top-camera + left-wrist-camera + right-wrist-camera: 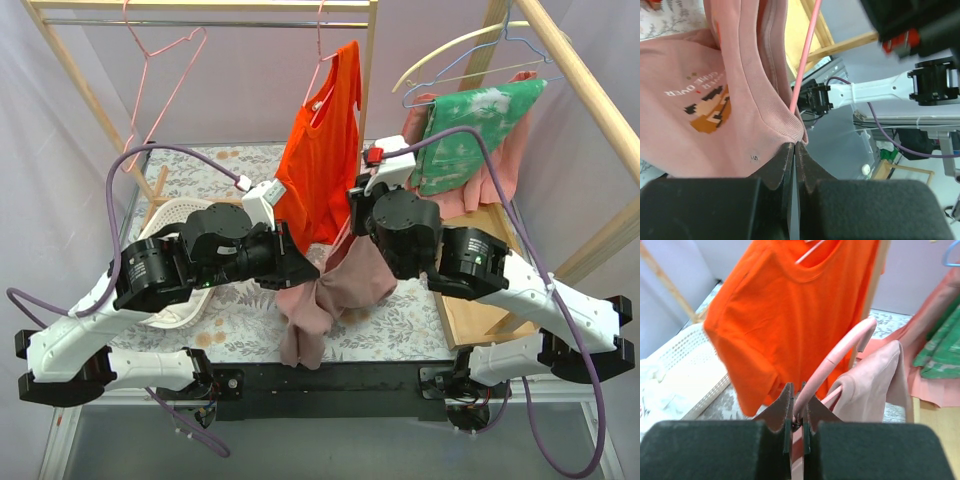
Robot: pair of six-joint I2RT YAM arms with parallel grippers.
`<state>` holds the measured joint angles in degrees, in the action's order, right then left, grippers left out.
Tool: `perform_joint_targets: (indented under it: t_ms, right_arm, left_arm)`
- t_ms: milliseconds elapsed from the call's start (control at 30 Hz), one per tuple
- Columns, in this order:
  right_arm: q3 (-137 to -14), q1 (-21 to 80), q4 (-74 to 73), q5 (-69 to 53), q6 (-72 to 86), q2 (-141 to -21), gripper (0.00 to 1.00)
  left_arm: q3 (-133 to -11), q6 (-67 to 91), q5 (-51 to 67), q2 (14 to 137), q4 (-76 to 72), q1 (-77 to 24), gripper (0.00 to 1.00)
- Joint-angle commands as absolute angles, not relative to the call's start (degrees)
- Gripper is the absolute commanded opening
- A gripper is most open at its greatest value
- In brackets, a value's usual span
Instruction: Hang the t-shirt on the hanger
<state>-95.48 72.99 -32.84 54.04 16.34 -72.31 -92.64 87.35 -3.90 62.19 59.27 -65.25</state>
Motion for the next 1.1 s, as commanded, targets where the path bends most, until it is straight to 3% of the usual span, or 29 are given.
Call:
perform_joint_targets:
  t_ms: [0,67,167,200,267,367,633,767,933,1067]
  right_arm:
    - [-98.18,76.82,-32.52,56.77,17.41,-73.13,0.01]
    - [-97.21,76.55,-31.65,57.56,15.48,-72.25,0.01]
    - [-97.64,69.90,-31.20,49.71,12.84,-70.67,0.01]
    - [-97.91,66.57,-31.20,38.17,13.01,-70.23,0.01]
    - [-100.79,61.79,-31.64,30.18,12.05,-70.66,0.01]
    - [-109.47,61.96,-37.69,23.83,12.56,-74.96,0.01]
    - [-137.45,62.14,-46.95,17.67,10.81,-82.71,0.01]
    - [-121.86,62.31,-36.58,16.96,11.60,-74.02,0.01]
    - [-104.28,62.31,-38.58,20.47,15.99,-72.86,0.01]
    - [-100.11,62.23,-39.72,24.77,17.84,-73.48,0.01]
  left_arm:
    - [-96.14,85.87,-8.26,61.61,59.94,-65.13,0.00]
    - [-97.38,85.08,-8.61,61.26,60.64,-65.13,0.00]
    - [-98.35,83.32,-7.56,60.73,61.08,-65.13,0.21]
    - [-98.35,83.41,-7.73,60.65,61.35,-65.13,0.25]
    - [-97.56,83.76,-8.17,60.30,61.43,-65.13,0.48]
    - [-96.86,84.55,-8.44,59.42,60.39,-65.13,0.61]
    - [-102.47,82.62,-7.21,58.88,57.74,-65.13,0.67]
    - [-103.54,82.70,-7.21,57.31,55.03,-65.13,0.68]
    - [-101.78,81.57,-3.88,58.61,57.29,-65.13,0.68]
    - [-96.60,81.74,-0.10,60.73,59.24,-65.13,0.63]
